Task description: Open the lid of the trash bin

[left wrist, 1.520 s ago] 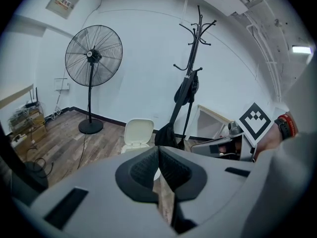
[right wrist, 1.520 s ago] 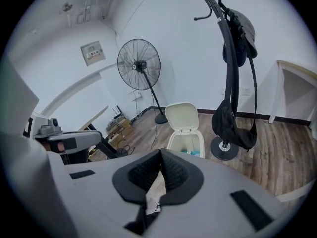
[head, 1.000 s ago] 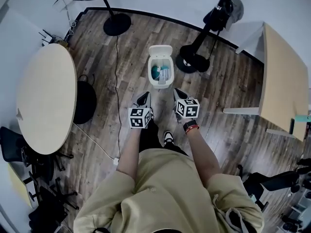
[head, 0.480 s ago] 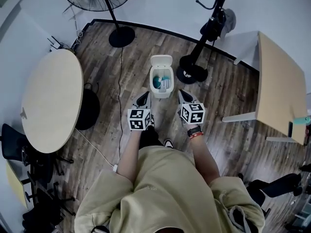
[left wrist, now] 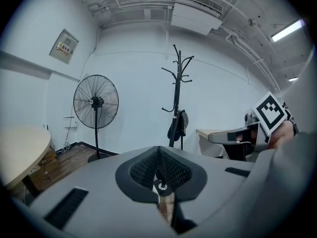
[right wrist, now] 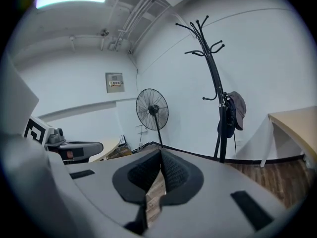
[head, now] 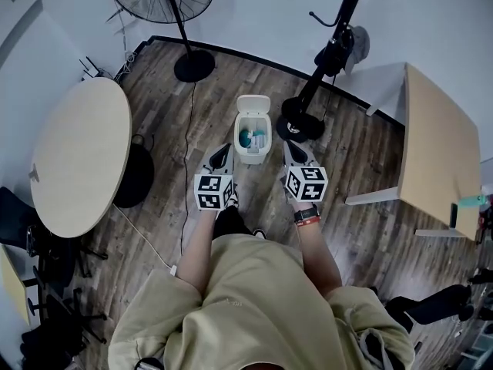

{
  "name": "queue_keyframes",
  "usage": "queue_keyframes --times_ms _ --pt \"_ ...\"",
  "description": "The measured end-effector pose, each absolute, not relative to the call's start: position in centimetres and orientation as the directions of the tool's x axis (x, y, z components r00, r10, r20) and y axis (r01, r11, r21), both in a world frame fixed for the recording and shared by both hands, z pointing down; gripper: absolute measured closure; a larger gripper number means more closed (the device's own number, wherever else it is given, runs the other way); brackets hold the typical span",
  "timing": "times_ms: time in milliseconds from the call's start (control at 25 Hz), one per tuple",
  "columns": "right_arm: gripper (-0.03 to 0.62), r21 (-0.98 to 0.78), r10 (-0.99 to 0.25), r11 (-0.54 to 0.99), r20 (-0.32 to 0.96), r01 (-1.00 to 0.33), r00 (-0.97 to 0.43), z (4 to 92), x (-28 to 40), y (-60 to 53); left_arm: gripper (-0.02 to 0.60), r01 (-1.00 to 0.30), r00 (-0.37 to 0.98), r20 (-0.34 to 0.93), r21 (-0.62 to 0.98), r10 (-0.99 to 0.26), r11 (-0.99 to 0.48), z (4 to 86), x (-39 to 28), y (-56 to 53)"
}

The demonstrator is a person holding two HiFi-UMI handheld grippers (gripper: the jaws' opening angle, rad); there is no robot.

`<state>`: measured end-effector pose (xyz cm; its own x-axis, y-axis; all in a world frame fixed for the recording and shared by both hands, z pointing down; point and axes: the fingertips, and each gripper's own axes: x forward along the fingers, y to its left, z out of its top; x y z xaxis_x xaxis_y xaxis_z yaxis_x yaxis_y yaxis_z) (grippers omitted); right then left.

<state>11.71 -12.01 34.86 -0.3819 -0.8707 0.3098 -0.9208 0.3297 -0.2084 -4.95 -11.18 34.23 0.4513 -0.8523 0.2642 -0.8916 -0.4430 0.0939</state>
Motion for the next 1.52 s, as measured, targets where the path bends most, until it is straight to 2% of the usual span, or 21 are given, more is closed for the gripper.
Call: queue_keyframes --times_ms 200,520,880,1520 --pt "0.579 -0.199 -0.889 0.340 0.249 -0.919 -0.384 31.2 11.9 -11.6 0.557 -0.903 0.425 0.225 0.034 -0.877 -0.429 30.4 -5.5 -10.7" --pt "0.579 -0.187 -0.921 0.310 0.183 -0.932 -0.343 28.7 12.8 -10.9 0.557 -0.904 0.426 0.172 0.037 -0.888 -0.426 27.3 -5.7 -10.2" --pt "0.579 -0.200 -0.916 0.331 0.165 -0.922 -0.365 27.0 12.3 -10.4 0.557 -0.898 0.439 0.121 0.019 -0.890 -0.440 25.0 -5.2 -9.8" --pt "0.580 -0.208 -0.918 0.312 0.186 -0.927 -0.350 28.1 12.9 -10.5 0.557 -0.872 0.489 0.135 0.036 -0.862 -0.489 26.0 -3.6 -10.1"
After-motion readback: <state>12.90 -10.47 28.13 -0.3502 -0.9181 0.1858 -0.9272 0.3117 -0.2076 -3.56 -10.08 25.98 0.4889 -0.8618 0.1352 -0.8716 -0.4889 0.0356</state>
